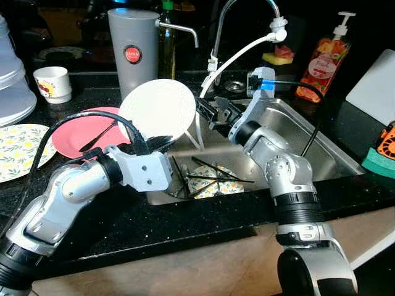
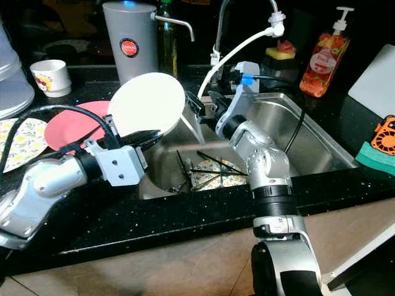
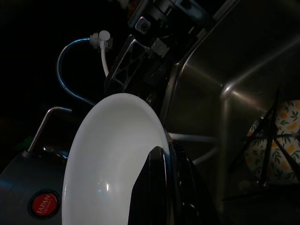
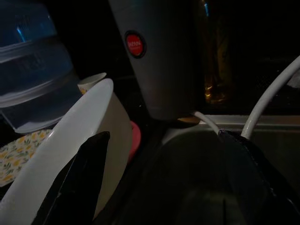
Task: Kitchen organization
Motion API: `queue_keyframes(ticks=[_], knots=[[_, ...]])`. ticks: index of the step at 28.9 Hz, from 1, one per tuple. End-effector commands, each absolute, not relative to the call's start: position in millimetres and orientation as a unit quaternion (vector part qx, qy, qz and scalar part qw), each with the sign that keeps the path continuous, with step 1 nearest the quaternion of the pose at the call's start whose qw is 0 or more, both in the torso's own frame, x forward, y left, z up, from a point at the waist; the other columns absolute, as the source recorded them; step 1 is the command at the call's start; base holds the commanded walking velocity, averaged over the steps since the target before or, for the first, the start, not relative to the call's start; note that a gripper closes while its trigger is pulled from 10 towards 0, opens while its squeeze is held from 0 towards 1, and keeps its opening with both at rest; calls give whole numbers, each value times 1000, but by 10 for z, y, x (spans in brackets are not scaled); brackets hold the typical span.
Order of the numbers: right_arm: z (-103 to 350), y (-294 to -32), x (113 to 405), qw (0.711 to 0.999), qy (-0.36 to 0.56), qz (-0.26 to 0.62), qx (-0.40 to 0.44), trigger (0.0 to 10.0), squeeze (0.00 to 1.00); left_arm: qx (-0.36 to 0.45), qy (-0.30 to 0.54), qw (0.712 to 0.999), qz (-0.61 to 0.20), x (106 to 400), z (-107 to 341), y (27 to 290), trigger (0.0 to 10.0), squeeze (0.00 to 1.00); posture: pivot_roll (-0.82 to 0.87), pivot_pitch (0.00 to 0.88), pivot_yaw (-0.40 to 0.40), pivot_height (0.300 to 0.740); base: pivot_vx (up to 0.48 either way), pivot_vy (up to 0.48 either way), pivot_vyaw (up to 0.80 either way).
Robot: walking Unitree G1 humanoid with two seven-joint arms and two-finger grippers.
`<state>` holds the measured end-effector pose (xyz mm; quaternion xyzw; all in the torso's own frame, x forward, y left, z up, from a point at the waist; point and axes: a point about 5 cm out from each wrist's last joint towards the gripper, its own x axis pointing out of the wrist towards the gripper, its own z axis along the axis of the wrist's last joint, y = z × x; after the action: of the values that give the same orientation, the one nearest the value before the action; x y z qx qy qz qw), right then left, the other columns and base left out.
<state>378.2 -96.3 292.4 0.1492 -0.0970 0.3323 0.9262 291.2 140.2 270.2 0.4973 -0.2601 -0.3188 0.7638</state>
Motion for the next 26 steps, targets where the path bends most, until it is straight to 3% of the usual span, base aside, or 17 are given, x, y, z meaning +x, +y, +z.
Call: queue_keyframes(ticks=[1, 4, 9, 10, 11, 12, 19, 20, 26], knots=[[2897, -815, 3723, 913, -84, 377, 133, 10000, 0, 508, -269, 746, -335, 2887, 2686, 1351, 0, 0, -5, 88, -52, 740, 0, 0, 0], [2879, -783, 3704, 910, -81, 383, 136, 10000, 0, 514, -268, 746, -329, 2915, 2683, 1361, 0, 0, -2, 89, -52, 740, 0, 0, 0], [3023, -973, 3818, 926, -115, 308, 187, 10000, 0, 526, -259, 754, -295, 2975, 2696, 1464, 0, 0, -4, 88, -50, 740, 0, 0, 0], [3050, -989, 3817, 923, -119, 311, 193, 10000, 694, 527, -258, 755, -293, 2982, 2696, 1474, 0, 0, -4, 88, -50, 740, 0, 0, 0], [3066, -995, 3812, 921, -120, 315, 196, 10000, 694, 528, -257, 754, -293, 2986, 2695, 1478, 0, 0, -4, 88, -50, 740, 0, 0, 0], [3078, -992, 3803, 917, -120, 324, 198, 10000, 1000, 527, -257, 755, -294, 2988, 2693, 1479, 0, 0, -4, 88, -50, 740, 0, 0, 0], [3078, -940, 3765, 914, -116, 343, 184, 10000, 1000, 522, -262, 754, -299, 2993, 2679, 1446, 0, 0, -7, 85, -50, 740, 0, 0, 0], [3071, -918, 3756, 913, -115, 347, 182, 10000, 0, 523, -262, 754, -300, 2996, 2671, 1442, 0, 0, -7, 86, -49, 740, 0, 0, 0], [2937, -722, 3636, 894, -79, 420, 134, 10000, 0, 513, -284, 749, -309, 2976, 2694, 1357, 0, 0, -6, 85, -51, 740, 0, 0, 0]])
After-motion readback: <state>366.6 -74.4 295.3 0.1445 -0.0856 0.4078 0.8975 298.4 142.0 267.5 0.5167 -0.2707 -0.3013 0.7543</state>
